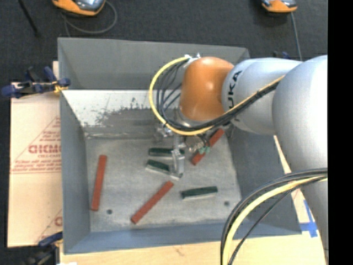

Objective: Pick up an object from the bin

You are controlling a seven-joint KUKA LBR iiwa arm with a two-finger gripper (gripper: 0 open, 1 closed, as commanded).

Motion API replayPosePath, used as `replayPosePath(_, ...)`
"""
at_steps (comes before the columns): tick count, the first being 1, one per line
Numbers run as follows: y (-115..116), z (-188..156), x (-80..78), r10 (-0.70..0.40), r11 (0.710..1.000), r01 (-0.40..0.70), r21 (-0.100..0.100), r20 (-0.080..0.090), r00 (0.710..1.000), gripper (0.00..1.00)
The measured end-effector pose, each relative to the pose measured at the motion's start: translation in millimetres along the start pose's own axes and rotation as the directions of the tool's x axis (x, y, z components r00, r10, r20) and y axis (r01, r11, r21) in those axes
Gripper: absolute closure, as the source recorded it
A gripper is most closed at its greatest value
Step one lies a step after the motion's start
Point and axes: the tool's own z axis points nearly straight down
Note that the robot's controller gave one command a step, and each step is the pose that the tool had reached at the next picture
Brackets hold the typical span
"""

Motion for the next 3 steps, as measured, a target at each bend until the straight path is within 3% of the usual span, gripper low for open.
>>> replayPosePath(1,1,-5,-3.3,0.002,1.000,-0.002,-0.001,0.010,1.000,1.00)
replayPosePath(2,2,-3,-2.0,0.003,1.000,-0.003,-0.003,0.006,1.000,0.00)
replayPosePath(3,-75,-51,16.7,0.183,0.983,-0.183,0.001,0.008,0.983,0.00)
